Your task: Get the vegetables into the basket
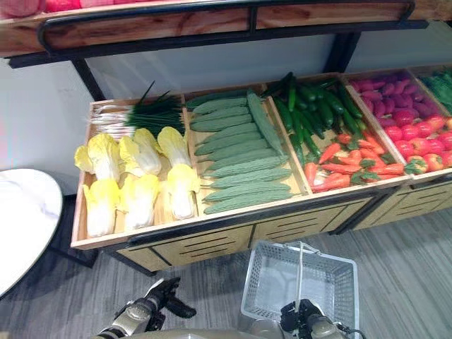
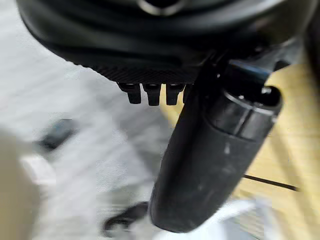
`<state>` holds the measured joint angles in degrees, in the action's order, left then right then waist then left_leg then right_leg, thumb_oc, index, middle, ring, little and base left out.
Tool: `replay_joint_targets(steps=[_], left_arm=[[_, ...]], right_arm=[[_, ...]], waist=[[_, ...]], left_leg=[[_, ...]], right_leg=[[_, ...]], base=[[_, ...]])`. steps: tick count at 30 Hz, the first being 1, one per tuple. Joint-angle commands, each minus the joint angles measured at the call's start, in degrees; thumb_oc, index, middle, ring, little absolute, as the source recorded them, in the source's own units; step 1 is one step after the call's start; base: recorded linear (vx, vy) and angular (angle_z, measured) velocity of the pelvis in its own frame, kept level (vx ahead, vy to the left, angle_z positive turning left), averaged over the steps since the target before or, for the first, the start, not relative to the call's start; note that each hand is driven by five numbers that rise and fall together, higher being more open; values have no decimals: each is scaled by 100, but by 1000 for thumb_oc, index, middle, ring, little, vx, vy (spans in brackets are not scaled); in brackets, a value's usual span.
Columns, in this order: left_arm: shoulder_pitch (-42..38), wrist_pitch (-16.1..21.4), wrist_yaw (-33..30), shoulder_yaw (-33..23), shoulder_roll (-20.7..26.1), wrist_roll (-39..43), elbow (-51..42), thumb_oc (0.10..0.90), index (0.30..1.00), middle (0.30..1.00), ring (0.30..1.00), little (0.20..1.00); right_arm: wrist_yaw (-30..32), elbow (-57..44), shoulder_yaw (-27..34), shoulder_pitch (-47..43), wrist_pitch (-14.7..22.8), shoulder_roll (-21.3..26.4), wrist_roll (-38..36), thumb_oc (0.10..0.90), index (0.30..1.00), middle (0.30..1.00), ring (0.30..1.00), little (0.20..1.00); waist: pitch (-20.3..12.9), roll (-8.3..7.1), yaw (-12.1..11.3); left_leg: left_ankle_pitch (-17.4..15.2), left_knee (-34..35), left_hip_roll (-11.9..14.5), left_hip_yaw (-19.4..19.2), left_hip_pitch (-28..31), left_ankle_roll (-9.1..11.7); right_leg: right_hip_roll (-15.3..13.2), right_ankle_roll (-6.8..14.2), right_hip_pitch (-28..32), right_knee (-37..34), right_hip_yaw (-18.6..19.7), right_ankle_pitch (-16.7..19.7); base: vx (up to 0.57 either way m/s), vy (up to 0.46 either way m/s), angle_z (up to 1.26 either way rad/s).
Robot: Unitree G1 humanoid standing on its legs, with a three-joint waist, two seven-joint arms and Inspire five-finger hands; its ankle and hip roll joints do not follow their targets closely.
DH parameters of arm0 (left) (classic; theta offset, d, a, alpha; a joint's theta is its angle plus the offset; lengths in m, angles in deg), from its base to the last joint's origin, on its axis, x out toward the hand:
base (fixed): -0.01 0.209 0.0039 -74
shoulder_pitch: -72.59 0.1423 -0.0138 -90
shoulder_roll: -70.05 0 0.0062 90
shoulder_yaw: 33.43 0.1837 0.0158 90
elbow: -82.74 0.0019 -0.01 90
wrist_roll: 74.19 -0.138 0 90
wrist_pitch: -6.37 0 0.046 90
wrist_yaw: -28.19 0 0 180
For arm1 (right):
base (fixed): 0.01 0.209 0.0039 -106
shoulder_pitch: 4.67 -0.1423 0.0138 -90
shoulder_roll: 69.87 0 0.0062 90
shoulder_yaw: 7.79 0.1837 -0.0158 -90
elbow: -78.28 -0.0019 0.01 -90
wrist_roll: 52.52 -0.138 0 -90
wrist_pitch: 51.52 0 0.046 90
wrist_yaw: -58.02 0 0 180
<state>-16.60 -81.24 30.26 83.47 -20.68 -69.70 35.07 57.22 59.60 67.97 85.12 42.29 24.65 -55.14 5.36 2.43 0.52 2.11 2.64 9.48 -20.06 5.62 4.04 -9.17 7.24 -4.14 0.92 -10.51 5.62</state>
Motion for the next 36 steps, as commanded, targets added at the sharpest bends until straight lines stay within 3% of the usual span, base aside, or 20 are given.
replay_joint_targets(steps=[1,8,10,20,26,36], left_arm=[[-92,335,407,-398,630,121,-1305,900,1000,1000,1000,1000],[491,263,796,-804,1266,179,-3031,900,1000,1000,1000,1000],[841,291,967,-1161,1521,482,-4078,900,1000,1000,1000,1000],[780,561,570,-1934,1597,922,-5497,900,1000,1000,1000,1000],[336,723,90,-2307,1535,686,-5623,900,1000,1000,1000,1000],[-859,555,-859,-2403,1418,-237,-3759,900,1000,1000,1000,1000]], right_arm=[[33,149,80,3,136,110,52,400,300,300,300,300],[-62,259,340,105,123,160,113,400,300,300,300,300],[-122,321,411,110,129,152,134,400,300,300,300,300],[-171,253,214,114,147,-3,179,400,300,300,300,300],[-187,163,121,181,142,-46,153,400,300,300,300,300],[-143,374,154,230,93,-171,30,400,300,300,300,300]], waist=[[278,-399,-77],[287,-350,-191],[278,-319,-248],[148,-318,-253],[5,-349,-199],[-213,-373,126]], left_leg=[[368,118,-90,194,-119,292],[379,129,-86,329,-151,328],[368,140,-88,355,-147,330],[265,179,-128,349,6,314],[198,206,-160,344,129,296],[153,236,-163,120,289,306]], right_leg=[[-136,270,562,-31,147,-232],[-139,279,640,-122,6,-235],[-140,278,675,-170,-15,-236],[-159,263,779,-165,1,-250],[-164,257,843,-155,32,-258],[-139,264,840,-166,229,-215]], base=[[-21,-42,27],[-1,-29,16],[2,-17,6],[5,-1,3],[0,0,0],[2,1,-7]])
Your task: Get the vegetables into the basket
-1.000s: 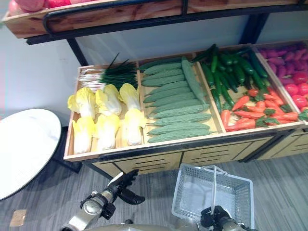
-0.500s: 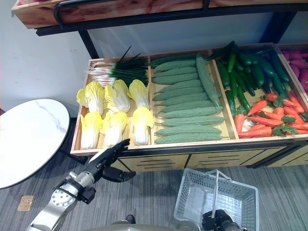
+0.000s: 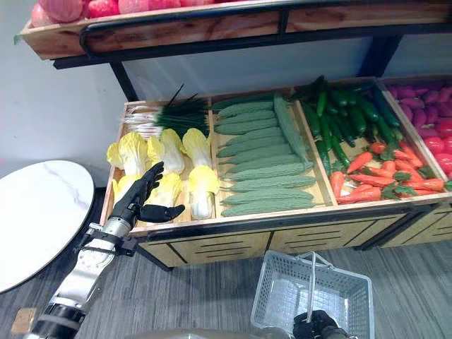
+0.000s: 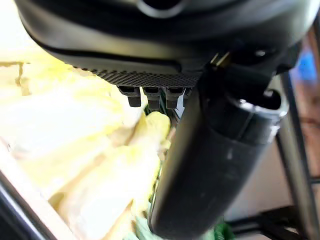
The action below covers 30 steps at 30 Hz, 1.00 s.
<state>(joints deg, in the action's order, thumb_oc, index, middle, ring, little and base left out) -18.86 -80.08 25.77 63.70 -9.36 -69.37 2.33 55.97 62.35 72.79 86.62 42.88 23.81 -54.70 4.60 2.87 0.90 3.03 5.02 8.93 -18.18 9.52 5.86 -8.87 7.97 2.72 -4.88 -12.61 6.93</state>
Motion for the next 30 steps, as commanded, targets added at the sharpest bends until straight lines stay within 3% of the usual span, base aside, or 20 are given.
replay_joint_targets(steps=[1,19,30], left_arm=[[-716,406,-477,-429,286,-304,-307,900,1000,1000,1000,1000],[-1769,-125,-1565,-394,220,-472,3255,900,1000,1000,1000,1000],[-1461,-203,-1812,-788,248,-397,3115,900,1000,1000,1000,1000]], right_arm=[[-7,104,-319,80,37,-90,-23,400,300,300,300,300],[243,370,-427,141,-10,-147,203,400,300,300,300,300],[307,403,-382,194,-22,-172,232,400,300,300,300,300]], waist=[[-146,-426,115],[-249,-509,533],[-187,-490,442]], left_leg=[[62,-2,-102,-86,-102,124],[18,-2,-41,-618,85,178],[14,-2,-52,-604,82,185]], right_leg=[[-164,190,139,411,462,-333],[-34,241,-19,316,898,-200],[-46,252,32,249,853,-182]], base=[[-16,-7,-14],[10,1,-18],[4,2,-7]])
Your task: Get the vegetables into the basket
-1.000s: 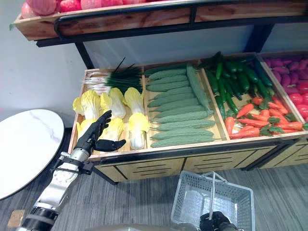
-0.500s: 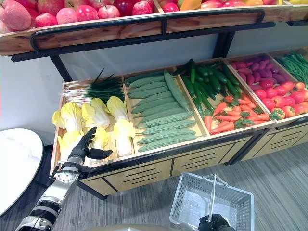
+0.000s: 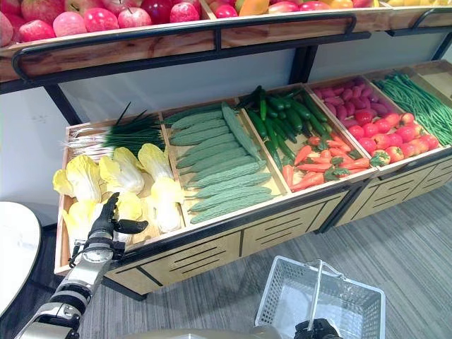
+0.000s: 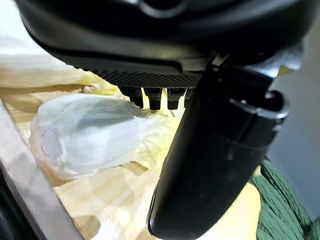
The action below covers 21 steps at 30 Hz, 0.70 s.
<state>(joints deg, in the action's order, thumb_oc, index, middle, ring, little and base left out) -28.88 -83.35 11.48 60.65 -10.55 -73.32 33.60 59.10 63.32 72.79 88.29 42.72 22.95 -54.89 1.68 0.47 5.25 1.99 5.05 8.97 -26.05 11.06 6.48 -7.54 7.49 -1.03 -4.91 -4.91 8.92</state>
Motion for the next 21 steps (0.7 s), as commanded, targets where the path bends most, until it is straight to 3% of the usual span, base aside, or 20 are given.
replay_joint_targets(steps=[1,6,16,17,21], left_arm=[[-489,106,-401,-476,369,11,88,900,1000,1000,1000,1000],[-575,-38,-525,-506,429,208,1288,900,1000,1000,1000,1000],[-950,-100,-149,-72,420,231,2252,900,1000,1000,1000,1000],[-1073,-86,-91,42,430,250,2268,400,300,300,300,300],[-1346,-39,-8,301,365,381,2246,400,300,300,300,300]], right_arm=[[-3,302,-386,19,-8,-87,249,400,300,300,300,300],[69,259,-508,-69,-23,-117,284,400,300,300,300,300],[27,343,-619,-103,-68,-41,345,400,300,300,300,300],[17,331,-634,-102,-74,-23,331,400,300,300,300,300],[-1,308,-688,-135,-65,-25,243,400,300,300,300,300]], waist=[[109,-243,9],[121,-185,7],[128,-169,73],[145,-184,87],[175,-209,112]], left_leg=[[123,-5,-57,188,-79,126],[144,-5,-74,160,-77,145],[152,-5,-73,131,-85,163],[160,-5,-71,132,-104,166],[179,-5,-48,120,-149,172]], right_leg=[[-185,299,412,251,73,-381],[-174,301,414,228,73,-357],[-157,295,415,224,81,-353],[-146,294,390,221,90,-342],[-112,288,347,184,119,-307]], base=[[-3,6,4],[-2,0,1],[1,0,-2],[0,0,0],[0,0,0]])
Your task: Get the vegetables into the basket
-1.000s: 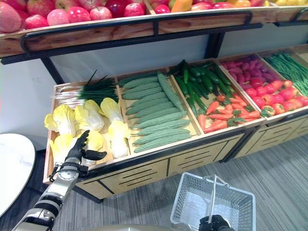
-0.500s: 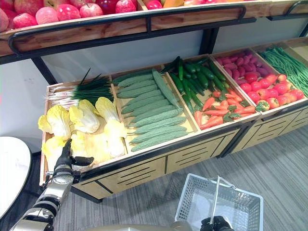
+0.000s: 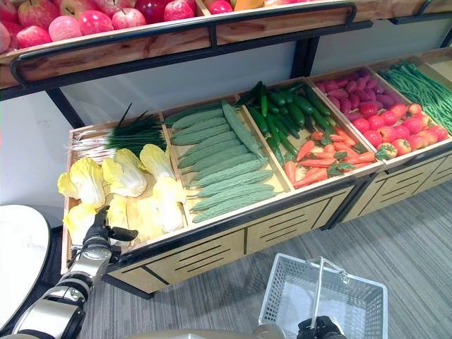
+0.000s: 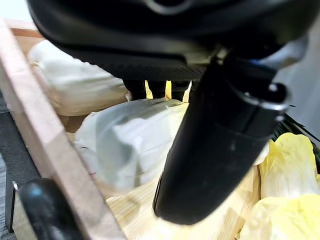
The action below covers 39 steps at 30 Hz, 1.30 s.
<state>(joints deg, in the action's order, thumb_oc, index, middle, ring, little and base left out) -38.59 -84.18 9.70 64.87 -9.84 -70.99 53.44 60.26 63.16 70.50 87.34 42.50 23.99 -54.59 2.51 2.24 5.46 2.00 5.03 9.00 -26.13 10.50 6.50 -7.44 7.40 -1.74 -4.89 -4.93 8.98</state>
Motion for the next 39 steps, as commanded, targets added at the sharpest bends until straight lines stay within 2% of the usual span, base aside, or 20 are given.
replay_joint_targets(steps=[1,5,11,14,17,26,27,33,37,39], left_arm=[[-378,47,159,-122,277,168,266,400,300,300,300,300],[-322,75,210,-60,156,209,170,400,300,300,300,300],[-52,174,330,23,-32,206,-504,400,300,300,300,300],[176,262,446,4,-89,266,-1165,400,300,300,300,300],[514,439,556,-69,-91,298,-2428,400,300,300,300,300],[1187,809,877,-516,-34,485,-4909,400,300,300,300,300],[1309,863,962,-604,-24,553,-5391,400,300,300,300,300],[1455,1118,1268,-781,64,913,-7095,400,300,300,300,300],[1397,1204,1350,-729,169,856,-7713,400,300,300,300,300],[1324,1209,1437,-617,183,1073,-7905,400,300,300,300,300]], right_arm=[[-113,319,-461,-43,-37,-132,214,400,300,300,300,300],[-111,356,-446,-51,-43,-146,209,400,300,300,300,300],[-127,405,-347,-7,-67,-154,203,400,300,300,300,300],[-157,410,-279,19,-78,-159,210,400,300,300,300,300],[-183,357,-153,8,-62,-156,167,400,300,300,300,300],[-301,180,14,-12,27,-141,106,400,300,300,300,300],[-336,207,28,-27,25,-139,101,400,300,300,300,300],[-419,301,28,-8,40,-178,79,400,300,300,300,300],[-423,308,19,-53,62,-154,53,400,300,300,300,300],[-411,291,14,-67,69,-146,17,400,300,300,300,300]], waist=[[92,-387,93],[91,-376,89],[94,-365,62],[89,-365,18],[86,-372,-76],[74,-434,-224],[63,-450,-255],[46,-488,-338],[67,-519,-371],[68,-527,-381]], left_leg=[[177,-3,-46,120,-88,171],[164,-3,-46,100,-36,170],[147,-3,-35,137,-2,155],[142,-3,-35,177,0,145],[128,-3,-55,262,-11,129],[77,-3,-76,386,-48,91],[61,-3,-90,404,-48,78],[8,-3,-142,514,-108,31],[-26,-3,-199,559,-133,-1],[-35,-3,-224,583,-143,-19]], right_leg=[[-117,298,420,176,125,-311],[-106,289,473,151,137,-324],[-124,279,509,179,112,-356],[-144,276,532,201,74,-376],[-170,279,568,234,19,-394],[-242,291,586,253,-57,-405],[-263,297,584,254,-72,-403],[-338,317,577,270,-149,-391],[-370,338,575,269,-180,-381],[-395,351,561,288,-202,-372]], base=[[0,0,0],[8,-4,-3],[1,-1,-1],[-11,11,3],[-14,20,15],[-12,18,11],[-16,26,6],[-17,37,11],[-10,34,13],[-9,33,5]])
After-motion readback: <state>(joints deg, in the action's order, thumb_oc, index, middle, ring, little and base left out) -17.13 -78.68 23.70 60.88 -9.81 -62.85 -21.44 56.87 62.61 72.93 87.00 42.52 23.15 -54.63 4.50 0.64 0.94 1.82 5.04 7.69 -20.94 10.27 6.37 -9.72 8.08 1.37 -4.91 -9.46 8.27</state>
